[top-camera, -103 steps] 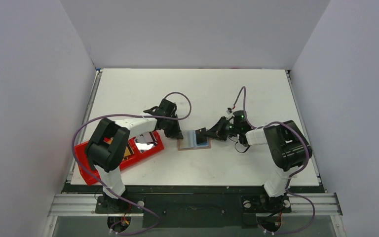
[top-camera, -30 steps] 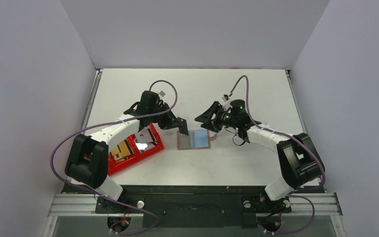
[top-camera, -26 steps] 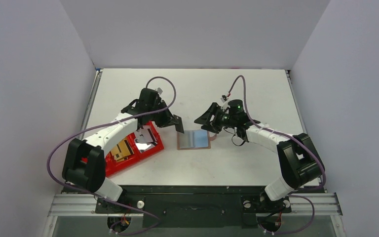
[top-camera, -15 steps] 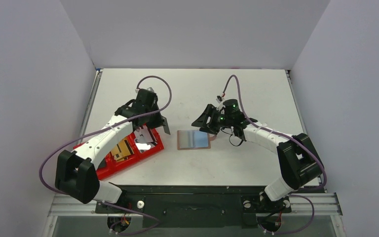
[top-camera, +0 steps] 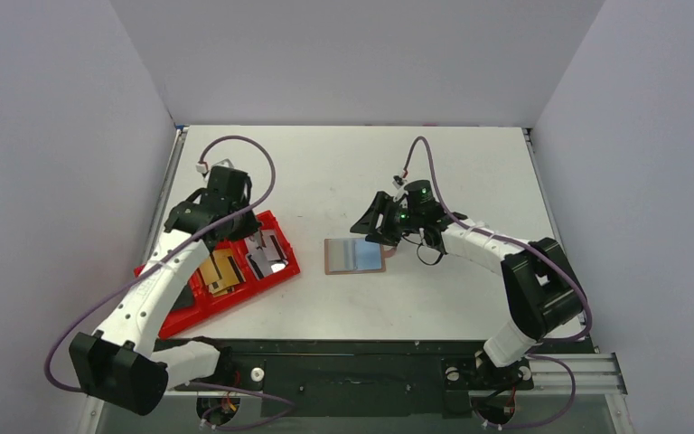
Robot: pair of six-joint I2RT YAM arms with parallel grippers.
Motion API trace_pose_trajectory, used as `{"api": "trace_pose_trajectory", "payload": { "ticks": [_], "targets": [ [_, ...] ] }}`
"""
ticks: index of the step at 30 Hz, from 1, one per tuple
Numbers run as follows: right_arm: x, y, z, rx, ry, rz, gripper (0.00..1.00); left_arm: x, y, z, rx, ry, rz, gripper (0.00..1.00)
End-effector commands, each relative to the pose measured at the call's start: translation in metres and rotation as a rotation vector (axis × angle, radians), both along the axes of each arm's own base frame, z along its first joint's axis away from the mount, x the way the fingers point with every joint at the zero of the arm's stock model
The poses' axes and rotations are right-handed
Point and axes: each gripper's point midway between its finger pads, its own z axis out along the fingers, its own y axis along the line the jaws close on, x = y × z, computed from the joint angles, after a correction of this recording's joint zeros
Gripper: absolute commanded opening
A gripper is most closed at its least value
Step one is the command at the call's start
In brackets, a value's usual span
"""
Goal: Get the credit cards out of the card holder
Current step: Place the credit card in the storage box.
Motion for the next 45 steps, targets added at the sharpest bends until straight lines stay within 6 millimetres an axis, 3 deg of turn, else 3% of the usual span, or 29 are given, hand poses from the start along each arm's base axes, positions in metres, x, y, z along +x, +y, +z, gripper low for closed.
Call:
{"api": "trace_pose_trajectory", "payload": {
  "ticks": [1,7,12,22,28,39,45],
  "targets": [
    [0.011,0.005,0.010,-0.014,-0.062,0.015,0.56,-0.019,0.049,0.015,0.091,0.001,0.108,0.00],
    [0.012,0.003,0.005,-0.047,-0.060,0.039,0.56,-0.045,0.098,0.001,0.133,0.060,0.262,0.00],
    [0.011,-0.003,0.001,-0.069,-0.054,0.045,0.56,-0.067,0.148,-0.010,0.290,0.143,0.431,0.00],
    [0.000,-0.006,-0.002,-0.081,-0.060,0.070,0.55,-0.093,0.200,0.001,0.419,0.195,0.680,0.00],
    [-0.007,0.000,0.003,-0.059,-0.070,0.094,0.55,-0.091,0.213,-0.017,0.446,0.260,0.717,0.00],
    [-0.020,0.012,0.010,-0.041,-0.091,0.137,0.55,-0.093,0.240,-0.071,0.529,0.464,0.734,0.00],
    [-0.023,0.015,0.011,-0.044,-0.096,0.147,0.55,-0.078,0.244,-0.101,0.489,0.561,0.687,0.00]
  ]
}}
